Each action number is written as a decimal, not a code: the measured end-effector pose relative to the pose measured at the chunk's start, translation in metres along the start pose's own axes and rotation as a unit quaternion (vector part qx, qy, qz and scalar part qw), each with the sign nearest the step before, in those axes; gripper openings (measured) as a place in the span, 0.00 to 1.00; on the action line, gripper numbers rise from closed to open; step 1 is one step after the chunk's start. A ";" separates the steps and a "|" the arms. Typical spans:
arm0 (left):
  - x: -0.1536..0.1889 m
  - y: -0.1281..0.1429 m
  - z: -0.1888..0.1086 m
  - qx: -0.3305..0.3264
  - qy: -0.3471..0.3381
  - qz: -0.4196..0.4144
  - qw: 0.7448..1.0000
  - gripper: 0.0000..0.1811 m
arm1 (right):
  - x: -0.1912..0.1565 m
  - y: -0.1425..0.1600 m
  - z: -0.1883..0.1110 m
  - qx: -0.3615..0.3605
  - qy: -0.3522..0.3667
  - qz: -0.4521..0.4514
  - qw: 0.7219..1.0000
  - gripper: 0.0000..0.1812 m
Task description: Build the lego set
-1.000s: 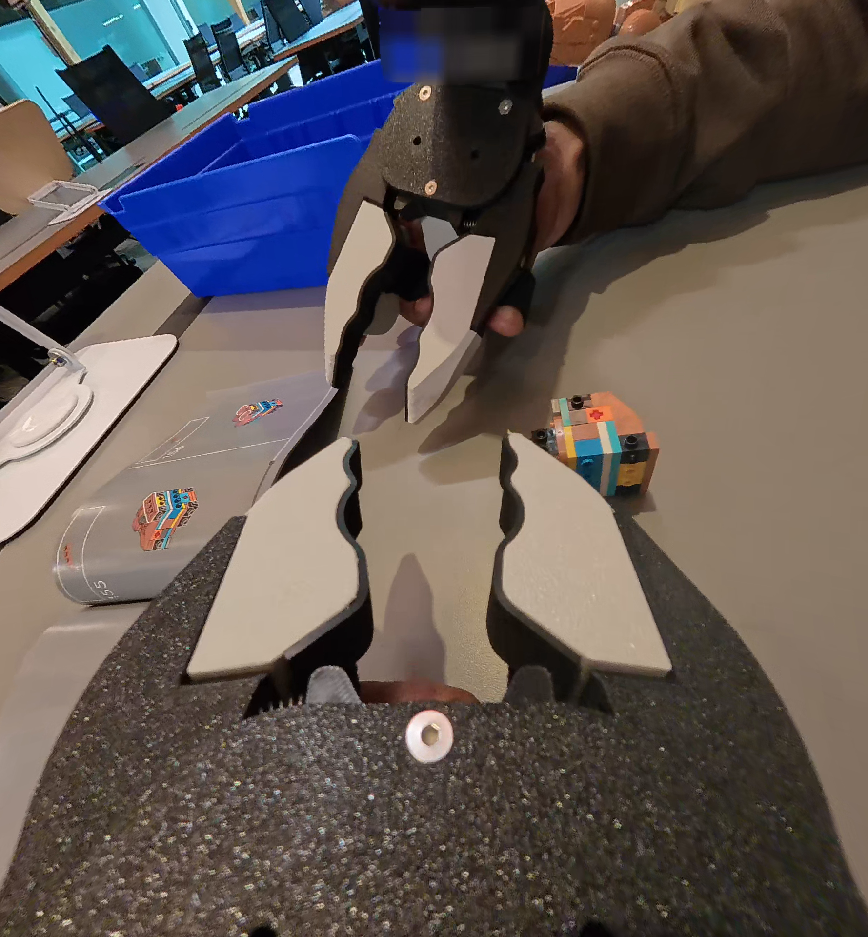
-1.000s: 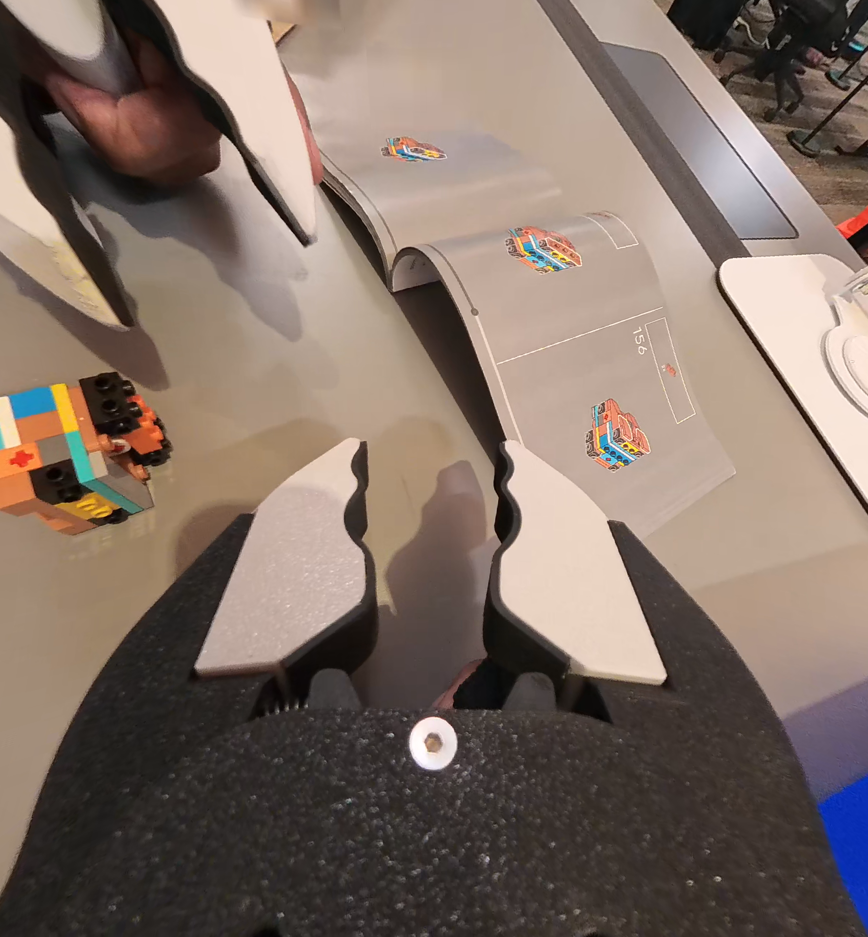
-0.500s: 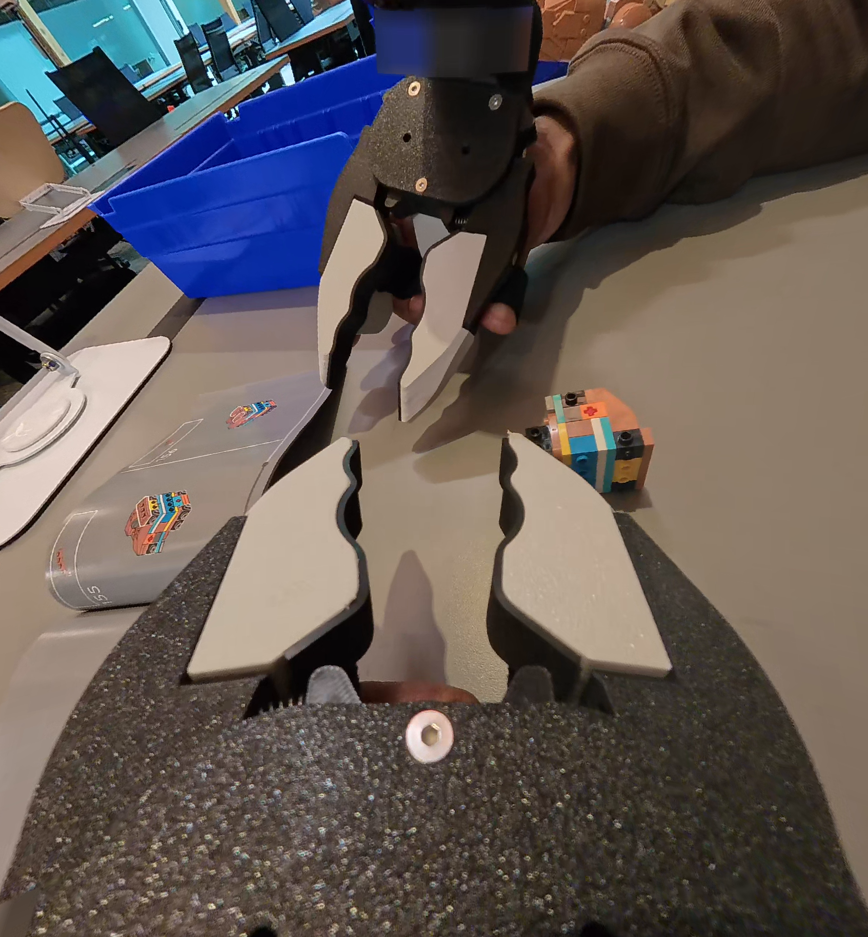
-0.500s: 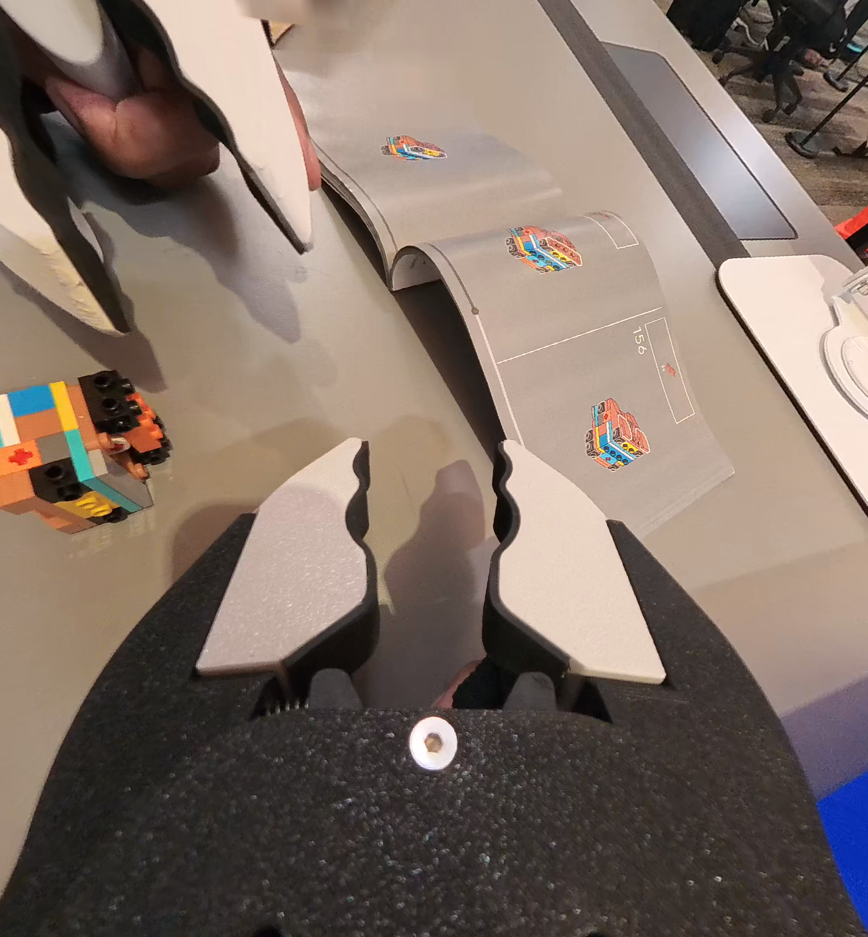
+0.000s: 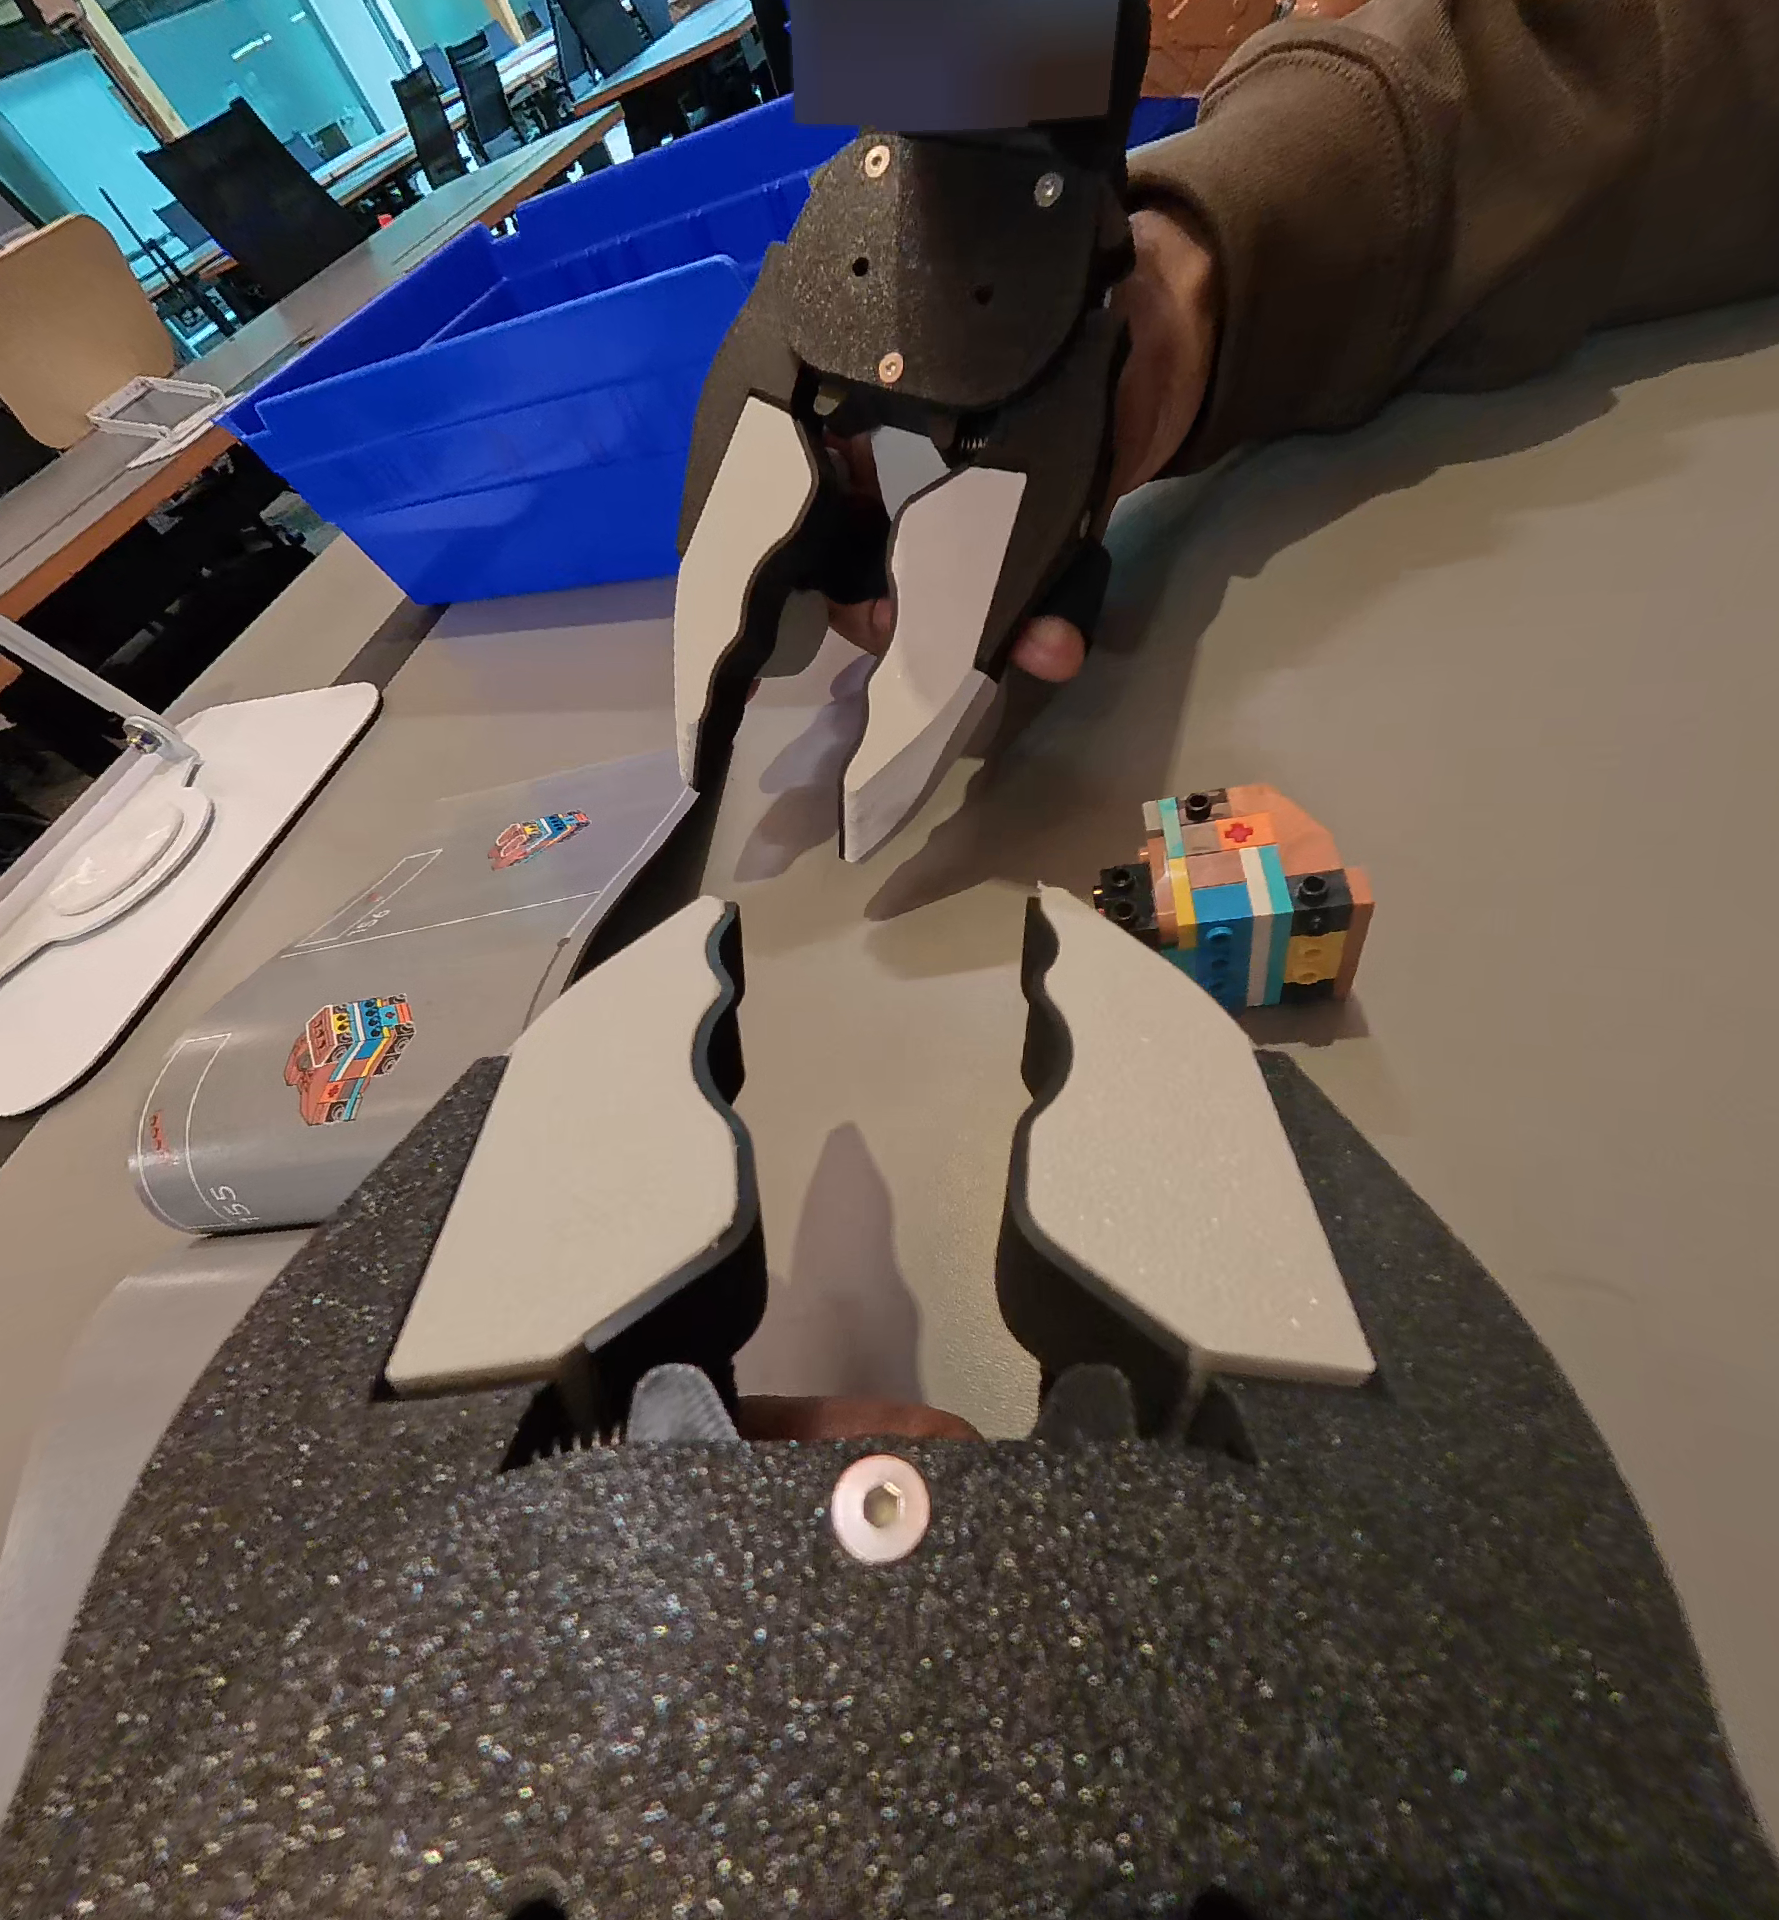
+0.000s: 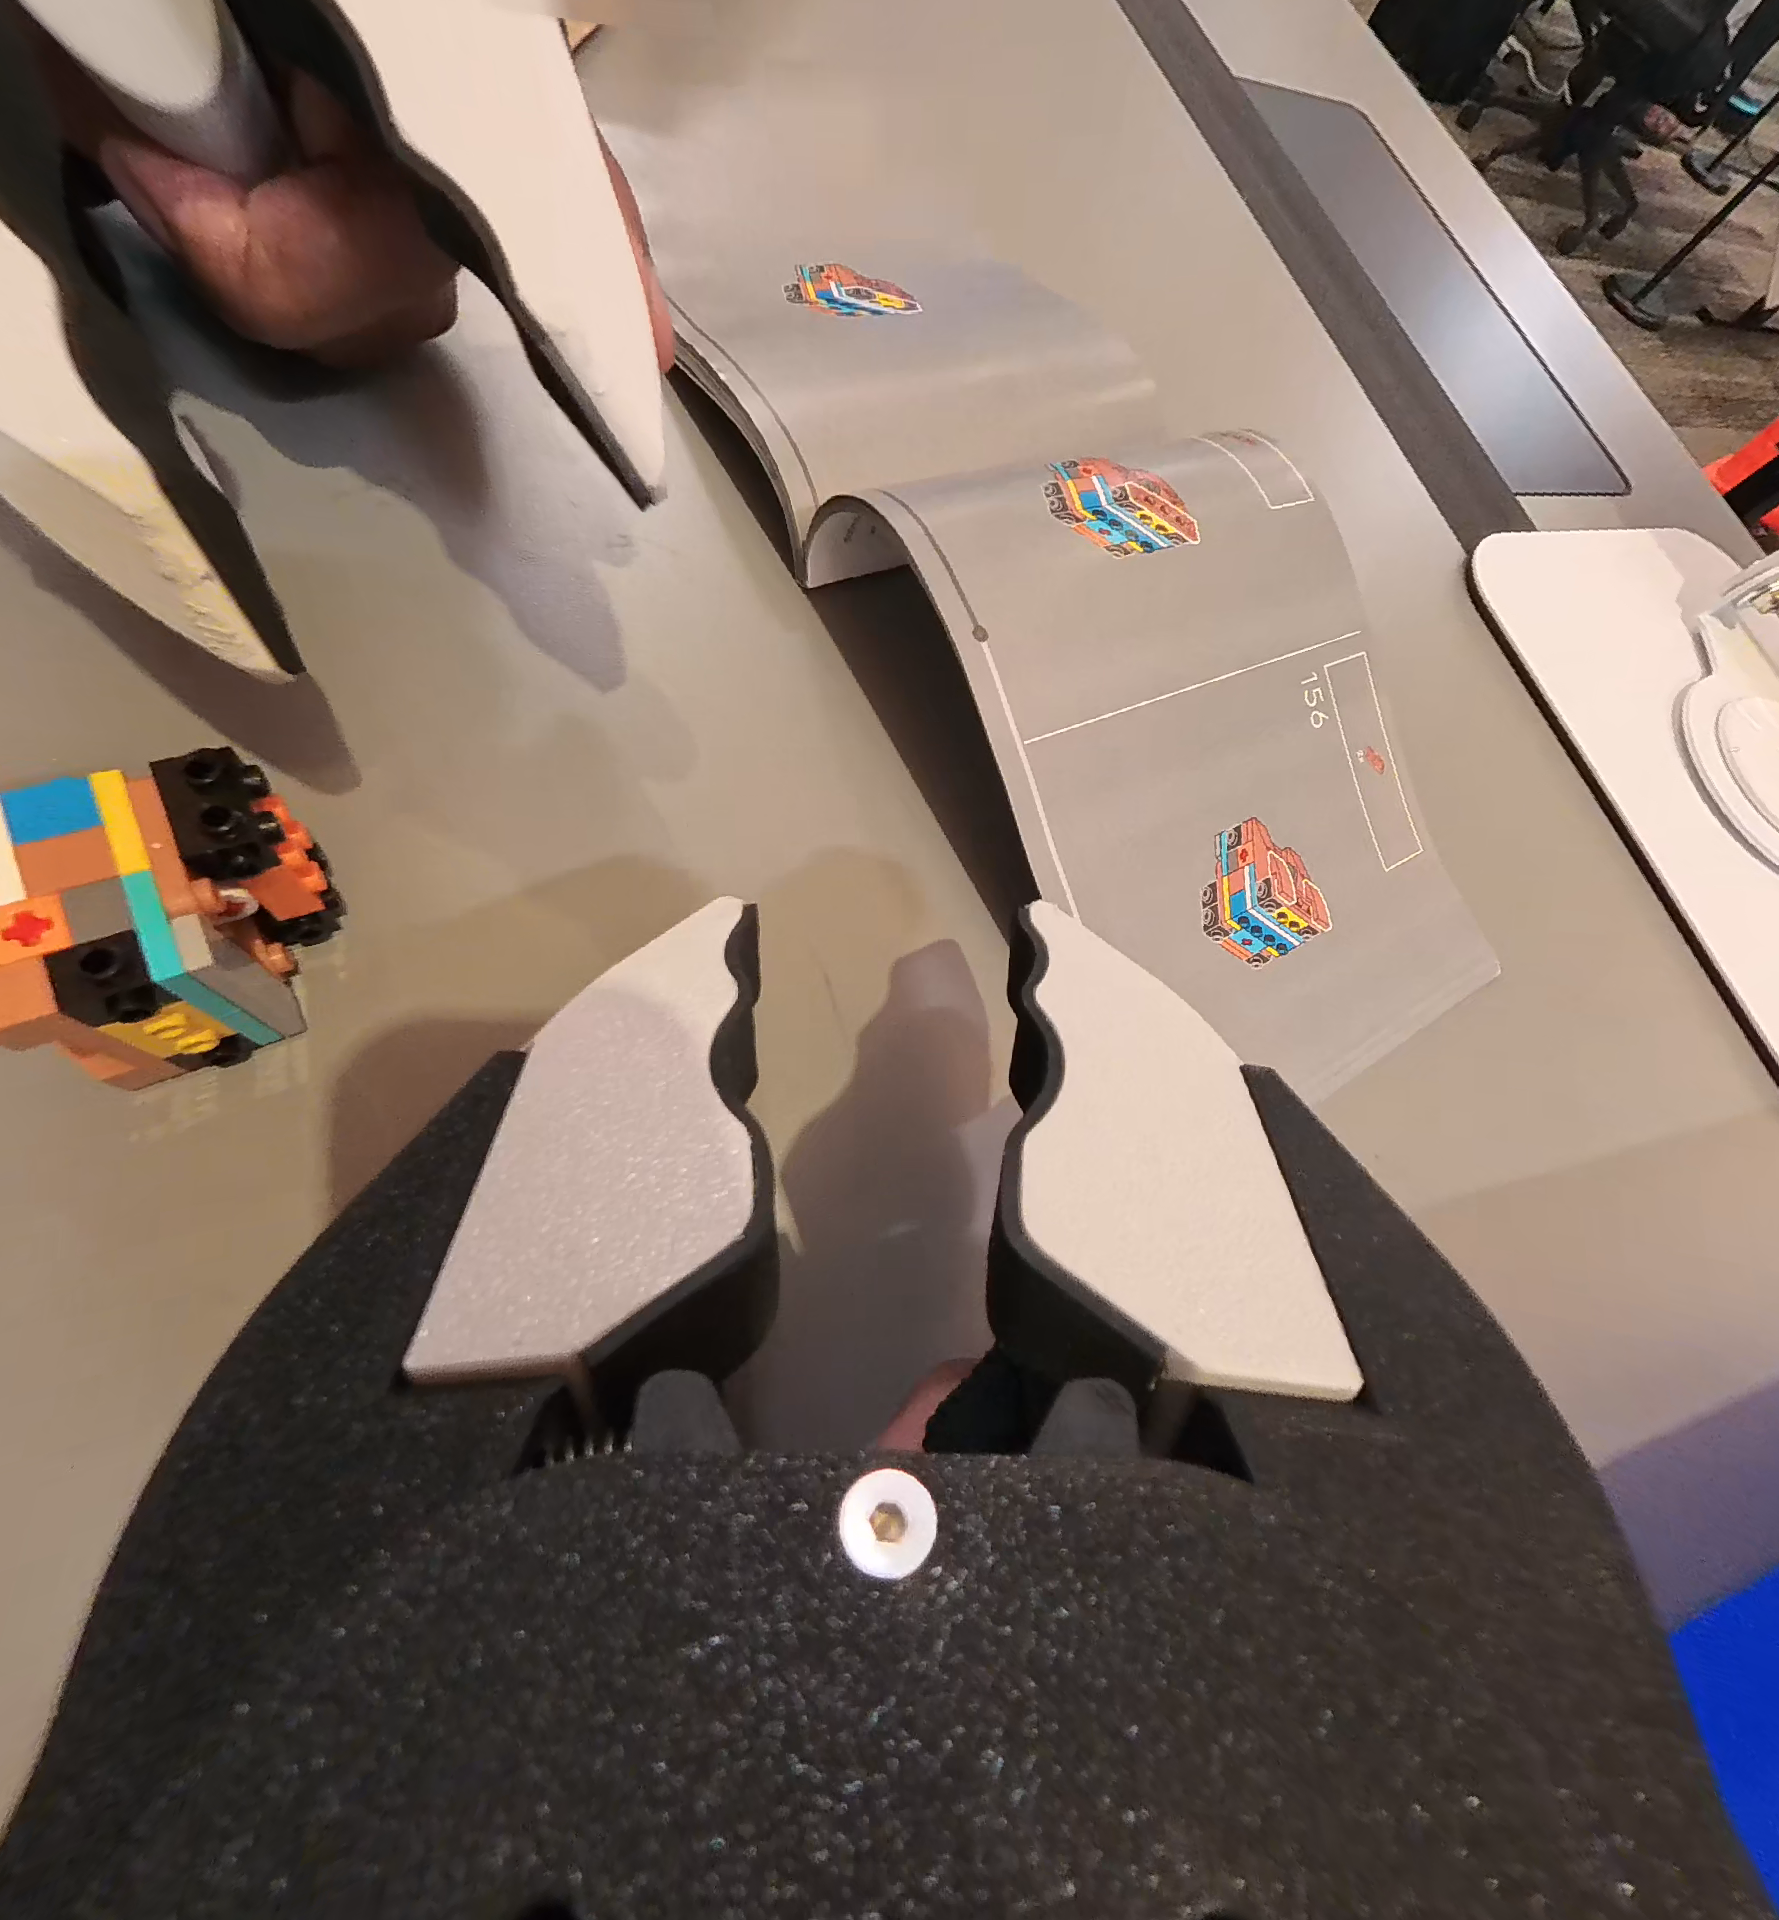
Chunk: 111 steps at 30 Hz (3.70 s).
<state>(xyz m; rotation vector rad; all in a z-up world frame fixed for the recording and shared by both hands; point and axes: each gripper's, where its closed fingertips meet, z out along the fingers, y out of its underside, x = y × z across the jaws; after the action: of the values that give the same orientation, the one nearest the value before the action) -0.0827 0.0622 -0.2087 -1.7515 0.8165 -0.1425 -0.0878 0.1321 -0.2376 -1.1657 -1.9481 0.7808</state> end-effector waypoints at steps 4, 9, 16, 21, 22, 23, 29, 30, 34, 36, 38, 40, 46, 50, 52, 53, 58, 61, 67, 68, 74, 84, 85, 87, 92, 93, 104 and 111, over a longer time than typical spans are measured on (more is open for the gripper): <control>0.001 0.004 0.001 -0.013 -0.001 0.010 1.000 0.29 | -0.001 0.000 0.000 0.001 0.002 -0.007 1.000 0.25; 0.002 0.007 0.003 -0.025 -0.003 0.021 0.999 0.29 | -0.002 -0.001 -0.001 0.004 0.007 -0.017 1.000 0.25; 0.002 0.010 0.004 -0.034 -0.005 0.027 0.999 0.29 | -0.003 -0.001 -0.002 0.007 0.007 -0.024 1.000 0.25; 0.001 0.011 0.003 -0.037 -0.008 0.027 0.999 0.29 | -0.005 -0.002 -0.002 0.007 0.003 -0.027 1.000 0.25; 0.001 0.011 0.003 -0.037 -0.009 0.028 0.999 0.29 | -0.005 -0.002 -0.002 0.007 0.003 -0.027 1.000 0.25; 0.001 0.011 0.003 -0.038 -0.009 0.028 0.999 0.29 | -0.005 -0.002 -0.002 0.007 0.002 -0.027 1.000 0.25; 0.001 0.011 0.003 -0.038 -0.009 0.029 0.999 0.29 | -0.005 -0.003 -0.003 0.013 0.011 -0.035 0.999 0.24; 0.001 0.011 0.003 -0.039 -0.009 0.029 0.999 0.29 | -0.005 -0.004 -0.003 0.015 0.013 -0.037 0.999 0.24; 0.001 0.012 0.003 -0.041 -0.010 0.031 0.999 0.28 | -0.008 -0.004 -0.006 0.020 0.019 -0.047 0.998 0.24; 0.000 0.012 0.003 -0.041 -0.010 0.030 0.999 0.28 | -0.009 -0.004 -0.008 0.021 0.020 -0.050 0.998 0.24; 0.000 0.013 0.003 -0.041 -0.012 0.030 0.999 0.28 | -0.011 -0.004 -0.011 0.023 0.020 -0.054 0.998 0.24; -0.001 0.013 0.002 -0.042 -0.013 0.030 0.999 0.28 | -0.012 -0.001 -0.020 0.013 0.017 -0.069 0.997 0.24; -0.005 0.014 0.003 -0.045 -0.020 0.026 0.998 0.28 | 0.036 0.000 -0.129 0.000 0.038 -0.137 0.990 0.18; -0.006 0.015 0.003 -0.047 -0.024 0.026 0.998 0.28 | 0.098 0.033 -0.173 -0.043 0.013 -0.104 0.994 0.11; -0.007 0.016 0.004 -0.049 -0.025 0.025 0.998 0.28 | 0.122 0.053 -0.165 -0.101 -0.028 -0.104 0.989 0.12; -0.007 0.016 0.004 -0.050 -0.026 0.024 0.998 0.28 | 0.130 0.062 -0.158 -0.127 -0.048 -0.112 0.984 0.12; -0.009 0.016 0.003 -0.048 -0.033 0.025 0.998 0.28 | 0.141 0.099 -0.120 -0.223 -0.140 -0.155 0.952 0.14; -0.009 0.016 0.004 -0.051 -0.032 0.025 0.998 0.28 | 0.141 0.112 -0.104 -0.230 -0.163 -0.172 0.944 0.15; -0.009 0.017 0.004 -0.052 -0.029 0.026 0.998 0.28 | 0.139 0.132 -0.093 -0.254 -0.191 -0.194 0.928 0.16; -0.008 0.017 0.004 -0.052 -0.029 0.026 0.998 0.28 | 0.139 0.134 -0.092 -0.256 -0.193 -0.196 0.927 0.17; -0.009 0.017 0.005 -0.054 -0.028 0.026 0.998 0.28 | 0.137 0.133 -0.087 -0.254 -0.207 -0.192 0.925 0.16; -0.009 0.016 0.004 -0.051 -0.033 0.031 0.998 0.27 | 0.135 0.136 -0.091 -0.295 -0.185 -0.129 0.929 0.04; -0.009 0.016 0.004 -0.050 -0.035 0.032 0.998 0.27 | 0.140 0.135 -0.096 -0.302 -0.159 -0.138 0.930 0.04; -0.010 0.016 0.004 -0.050 -0.039 0.033 0.997 0.27 | 0.144 0.117 -0.111 -0.276 -0.112 -0.130 0.946 0.04; -0.011 0.018 0.005 -0.056 -0.047 0.037 0.997 0.26 | 0.098 0.055 -0.160 -0.154 -0.057 -0.092 0.982 0.04; -0.011 0.018 0.005 -0.058 -0.048 0.038 0.996 0.26 | 0.076 0.048 -0.162 -0.134 -0.065 -0.092 0.984 0.04; -0.009 0.020 0.007 -0.066 -0.053 0.053 0.995 0.26 | -0.089 0.049 -0.078 -0.118 -0.151 -0.097 0.977 0.04; -0.010 0.019 0.006 -0.062 -0.051 0.048 0.996 0.26 | -0.091 0.048 -0.077 -0.119 -0.164 -0.071 0.977 0.13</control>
<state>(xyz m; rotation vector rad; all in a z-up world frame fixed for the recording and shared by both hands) -0.0957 0.0702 -0.2246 -1.8160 0.8481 0.0626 0.0276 0.0798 -0.2576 -1.0683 -2.4262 0.7113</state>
